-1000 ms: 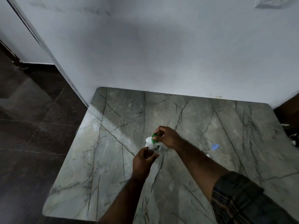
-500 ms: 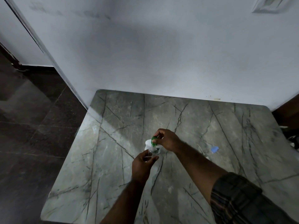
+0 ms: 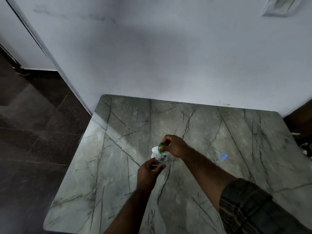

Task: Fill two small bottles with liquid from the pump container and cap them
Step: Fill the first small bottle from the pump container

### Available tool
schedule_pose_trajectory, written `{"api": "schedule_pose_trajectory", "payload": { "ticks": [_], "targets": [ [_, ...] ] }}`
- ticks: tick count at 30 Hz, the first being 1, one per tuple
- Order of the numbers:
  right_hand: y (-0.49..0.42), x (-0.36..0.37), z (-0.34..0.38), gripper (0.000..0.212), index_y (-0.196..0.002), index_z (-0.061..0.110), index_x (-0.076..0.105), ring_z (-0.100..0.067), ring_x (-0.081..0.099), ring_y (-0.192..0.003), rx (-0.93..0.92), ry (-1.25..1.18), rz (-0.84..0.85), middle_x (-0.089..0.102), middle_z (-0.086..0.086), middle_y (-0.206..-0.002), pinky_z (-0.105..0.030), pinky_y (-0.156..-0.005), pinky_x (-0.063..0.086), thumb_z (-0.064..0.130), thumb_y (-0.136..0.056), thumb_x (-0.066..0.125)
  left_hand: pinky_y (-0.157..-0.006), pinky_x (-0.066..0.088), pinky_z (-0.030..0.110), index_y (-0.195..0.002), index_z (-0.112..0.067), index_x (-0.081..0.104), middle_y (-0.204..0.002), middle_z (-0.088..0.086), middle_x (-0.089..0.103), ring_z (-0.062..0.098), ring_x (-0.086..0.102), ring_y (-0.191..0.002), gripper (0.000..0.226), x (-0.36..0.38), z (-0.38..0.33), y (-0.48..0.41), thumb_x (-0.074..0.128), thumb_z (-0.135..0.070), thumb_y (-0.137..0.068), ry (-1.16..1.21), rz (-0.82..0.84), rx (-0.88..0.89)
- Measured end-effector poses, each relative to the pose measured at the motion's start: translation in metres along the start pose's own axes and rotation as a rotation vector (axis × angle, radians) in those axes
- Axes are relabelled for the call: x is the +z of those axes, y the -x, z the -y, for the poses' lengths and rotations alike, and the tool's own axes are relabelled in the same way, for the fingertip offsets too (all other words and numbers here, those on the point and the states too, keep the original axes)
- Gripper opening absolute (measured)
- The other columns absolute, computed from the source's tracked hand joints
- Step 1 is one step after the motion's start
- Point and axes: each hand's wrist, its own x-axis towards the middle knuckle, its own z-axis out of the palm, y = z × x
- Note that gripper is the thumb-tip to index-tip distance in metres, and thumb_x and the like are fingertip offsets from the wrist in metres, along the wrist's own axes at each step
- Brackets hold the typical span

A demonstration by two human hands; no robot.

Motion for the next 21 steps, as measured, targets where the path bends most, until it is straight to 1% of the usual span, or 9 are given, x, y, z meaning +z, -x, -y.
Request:
{"api": "schedule_pose_trajectory", "payload": {
  "ticks": [2,3,6,8,9,12,16,21],
  "targets": [
    [-0.0007,-0.0035,0.0033,0.028,-0.105,0.009,0.07,-0.019,0.065,-0.099,0.002,0.006,-0.002,0.072,-0.006,-0.106,-0.031,-0.086,0.05,0.023,-0.083,0.078,-0.064,0.051,0.005,-0.108,-0.032,0.07,-0.092,-0.015,0.074,-0.01,0.067,-0.082,0.035,-0.0024,-0.0039,0.0003,0.084,-0.037,-0.075,0.015,-0.006,-0.005],
    [-0.0012,-0.0044,0.0041,0.027,-0.104,0.009,0.07,-0.018,0.064,-0.097,-0.002,0.018,-0.003,0.072,-0.006,-0.106,-0.029,-0.083,0.049,0.023,-0.082,0.078,-0.064,0.051,0.004,-0.108,-0.033,0.07,-0.091,-0.016,0.074,-0.01,0.067,-0.081,0.036,-0.0034,-0.0053,0.0002,0.084,-0.037,-0.075,0.02,-0.006,-0.005],
    [-0.0014,-0.0032,0.0042,0.023,-0.1,0.009,0.069,-0.014,0.06,-0.089,-0.022,0.05,-0.01,0.072,-0.006,-0.102,-0.025,-0.076,0.043,0.022,-0.083,0.077,-0.063,0.05,0.005,-0.107,-0.031,0.071,-0.088,-0.014,0.075,-0.008,0.069,-0.077,0.035,-0.0038,-0.0047,-0.0015,0.084,-0.036,-0.075,0.023,0.008,-0.009],
    [-0.0009,-0.0007,0.0016,0.021,-0.098,0.01,0.068,-0.014,0.06,-0.086,-0.025,0.05,-0.012,0.072,-0.005,-0.099,-0.026,-0.075,0.044,0.022,-0.083,0.077,-0.061,0.05,0.005,-0.105,-0.033,0.072,-0.085,-0.016,0.077,-0.005,0.07,-0.075,0.032,-0.003,-0.0036,-0.0018,0.085,-0.034,-0.076,0.044,0.013,-0.017],
    [0.0002,0.0002,0.0006,0.021,-0.098,0.01,0.068,-0.015,0.06,-0.086,-0.023,0.044,-0.007,0.072,-0.005,-0.099,-0.026,-0.075,0.045,0.022,-0.083,0.076,-0.061,0.05,0.005,-0.104,-0.035,0.072,-0.084,-0.019,0.077,-0.005,0.071,-0.074,0.031,-0.0028,-0.0033,-0.001,0.085,-0.032,-0.076,0.061,0.016,-0.013],
    [0.0026,-0.0017,0.0006,0.024,-0.099,0.009,0.069,-0.016,0.062,-0.091,-0.023,0.03,0.003,0.072,-0.006,-0.101,-0.028,-0.078,0.046,0.024,-0.083,0.077,-0.063,0.051,0.006,-0.102,-0.041,0.07,-0.087,-0.026,0.076,-0.005,0.072,-0.078,0.031,-0.0032,-0.0058,0.002,0.084,-0.03,-0.077,0.086,0.034,-0.001],
    [0.0022,-0.0067,0.0045,0.024,-0.099,0.009,0.07,-0.013,0.061,-0.087,-0.029,0.023,-0.01,0.073,-0.005,-0.1,-0.025,-0.074,0.044,0.023,-0.081,0.079,-0.064,0.052,0.006,-0.104,-0.039,0.071,-0.088,-0.022,0.077,-0.005,0.072,-0.08,0.03,-0.0063,-0.0111,0.004,0.084,-0.032,-0.077,0.073,0.029,0.019],
    [0.0023,-0.0011,0.0013,0.021,-0.096,0.011,0.068,-0.016,0.063,-0.087,-0.025,0.026,-0.008,0.072,-0.004,-0.097,-0.026,-0.073,0.046,0.023,-0.082,0.078,-0.063,0.051,0.006,-0.107,-0.031,0.073,-0.087,-0.016,0.077,-0.005,0.071,-0.078,0.032,-0.0041,-0.0071,0.0012,0.084,-0.031,-0.077,0.052,0.025,0.0]
  ]
}}
